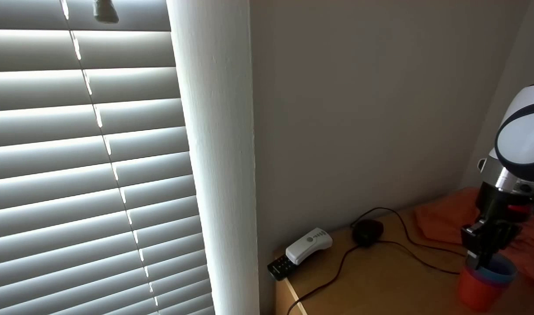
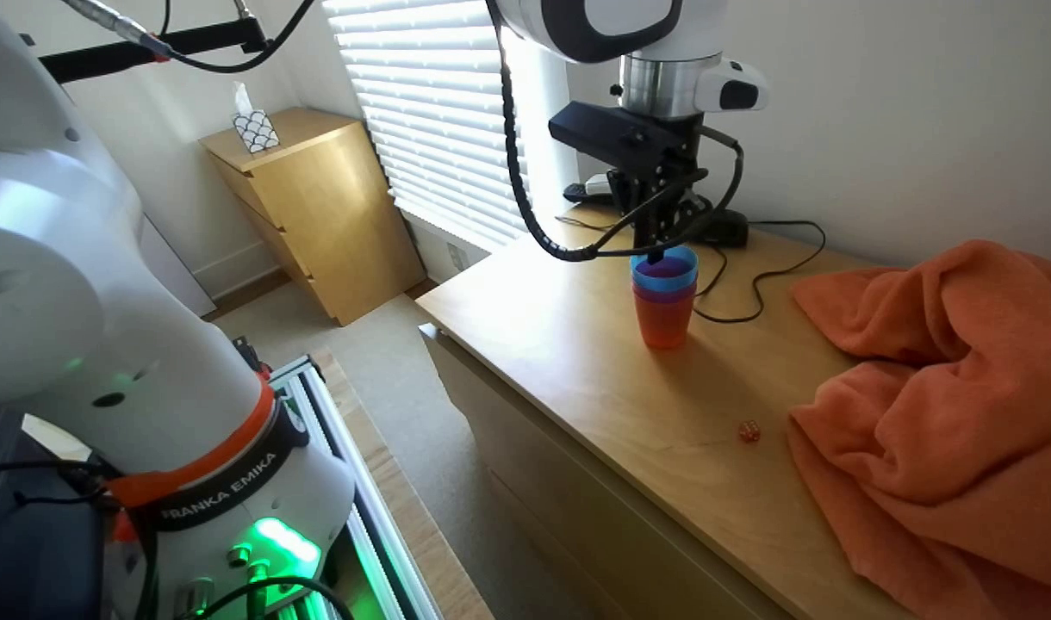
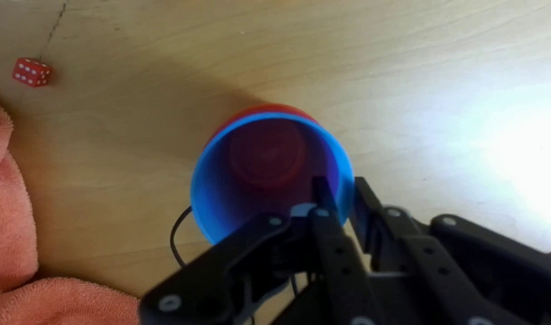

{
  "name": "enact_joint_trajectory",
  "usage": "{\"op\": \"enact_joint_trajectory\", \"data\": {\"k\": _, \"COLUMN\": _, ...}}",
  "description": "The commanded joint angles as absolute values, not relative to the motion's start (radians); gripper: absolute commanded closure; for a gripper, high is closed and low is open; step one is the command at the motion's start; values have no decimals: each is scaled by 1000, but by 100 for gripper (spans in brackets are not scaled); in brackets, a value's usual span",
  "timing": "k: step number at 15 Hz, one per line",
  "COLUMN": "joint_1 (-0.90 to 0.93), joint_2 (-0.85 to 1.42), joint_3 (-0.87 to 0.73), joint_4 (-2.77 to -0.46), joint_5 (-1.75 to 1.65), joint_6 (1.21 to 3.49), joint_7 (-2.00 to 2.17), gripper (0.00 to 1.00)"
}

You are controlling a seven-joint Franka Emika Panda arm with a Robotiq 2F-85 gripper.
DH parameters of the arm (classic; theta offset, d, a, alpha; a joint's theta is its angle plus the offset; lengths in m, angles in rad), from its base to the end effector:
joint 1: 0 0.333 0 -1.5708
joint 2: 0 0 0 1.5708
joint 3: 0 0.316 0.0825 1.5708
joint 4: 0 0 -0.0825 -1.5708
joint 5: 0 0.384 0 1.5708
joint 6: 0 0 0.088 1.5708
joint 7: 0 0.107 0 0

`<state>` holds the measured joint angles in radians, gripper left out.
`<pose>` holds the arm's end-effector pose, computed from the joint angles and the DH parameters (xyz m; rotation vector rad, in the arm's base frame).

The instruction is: Unstack the cups

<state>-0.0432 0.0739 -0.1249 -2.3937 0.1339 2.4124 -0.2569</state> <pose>0.4849 -0.0818 0.2821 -3.0541 0.0205 0.0559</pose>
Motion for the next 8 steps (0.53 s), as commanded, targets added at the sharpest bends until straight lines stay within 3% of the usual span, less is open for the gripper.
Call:
{"op": "enact_joint_trajectory", "data": {"k": 1, "joint_1": -61, "joint_2": 71, "joint_3": -110, "joint_4": -2394, "joint_5": 77, "joint_6": 2421, "joint_7": -195, "gripper": 100}}
{"op": "enact_joint_trajectory", "data": {"k": 8, "joint_1": -56, "joint_2": 44, "joint_3": -107, "joint_4": -2392, "joint_5": -68, "joint_6": 2373, "joint_7": -66, "gripper": 99}}
